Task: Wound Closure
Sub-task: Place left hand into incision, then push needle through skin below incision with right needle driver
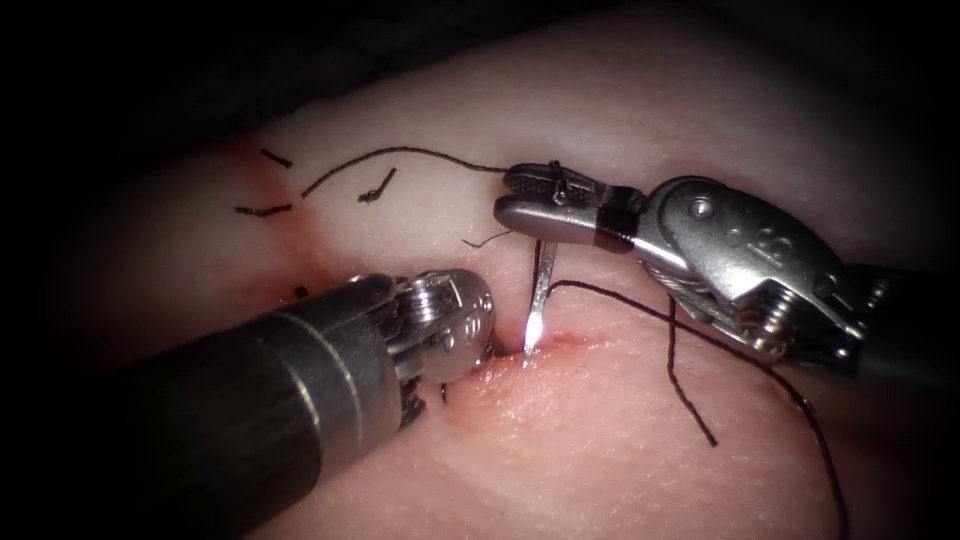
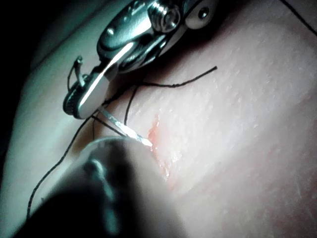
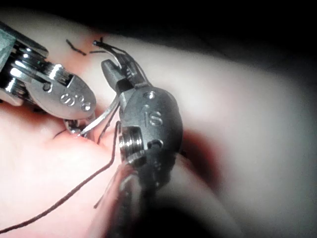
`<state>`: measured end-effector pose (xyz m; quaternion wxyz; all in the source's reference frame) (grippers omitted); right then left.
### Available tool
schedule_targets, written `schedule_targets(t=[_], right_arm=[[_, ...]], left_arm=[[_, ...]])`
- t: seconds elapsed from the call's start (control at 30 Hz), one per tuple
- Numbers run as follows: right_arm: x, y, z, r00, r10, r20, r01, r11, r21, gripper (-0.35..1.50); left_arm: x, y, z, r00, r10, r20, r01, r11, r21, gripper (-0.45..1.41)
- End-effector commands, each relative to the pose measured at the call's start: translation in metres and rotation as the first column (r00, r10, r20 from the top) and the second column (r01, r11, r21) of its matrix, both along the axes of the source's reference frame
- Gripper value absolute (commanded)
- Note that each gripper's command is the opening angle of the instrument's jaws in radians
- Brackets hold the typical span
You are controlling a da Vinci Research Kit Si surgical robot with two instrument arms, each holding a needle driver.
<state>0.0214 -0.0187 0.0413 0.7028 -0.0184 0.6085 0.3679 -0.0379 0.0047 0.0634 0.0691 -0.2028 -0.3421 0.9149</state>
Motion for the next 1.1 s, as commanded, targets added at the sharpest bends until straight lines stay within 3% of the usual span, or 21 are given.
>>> schedule_targets(t=[0.03, 0.13, 0.33, 0.67, 0.83, 1.1], right_arm=[[0.0012, 0.0004, 0.0006, 1.000, -0.001, 0.000, 0.001, 1.000, -0.013, -0.35], [0.0012, -0.0003, 0.0015, 1.000, -0.009, 0.018, 0.010, 0.999, -0.051, -0.35], [0.0010, -0.0004, 0.0025, 0.999, -0.011, 0.047, 0.015, 0.995, -0.094, -0.35], [0.0016, -0.0034, 0.0031, 0.995, -0.066, 0.078, 0.075, 0.989, -0.127, -0.35], [0.0014, -0.0058, 0.0035, 0.981, -0.135, 0.138, 0.159, 0.970, -0.185, -0.35], [0.0010, -0.0073, 0.0039, 0.957, -0.193, 0.214, 0.245, 0.937, -0.251, -0.35]], left_arm=[[-0.0006, 0.0010, 0.0001, 1.000, -0.001, 0.002, 0.001, 1.000, -0.004, 0.10], [-0.0007, 0.0010, 0.0000, 1.000, -0.003, 0.004, 0.003, 1.000, -0.004, 0.26], [-0.0007, 0.0009, -0.0002, 1.000, -0.012, 0.008, 0.012, 1.000, -0.005, 0.32], [-0.0006, 0.0010, -0.0007, 1.000, -0.027, 0.007, 0.027, 1.000, 0.005, 0.31], [-0.0006, 0.0011, -0.0007, 1.000, -0.026, 0.009, 0.026, 1.000, 0.008, 0.29], [-0.0006, 0.0010, -0.0009, 1.000, -0.025, 0.010, 0.025, 1.000, 0.009, 0.27]])
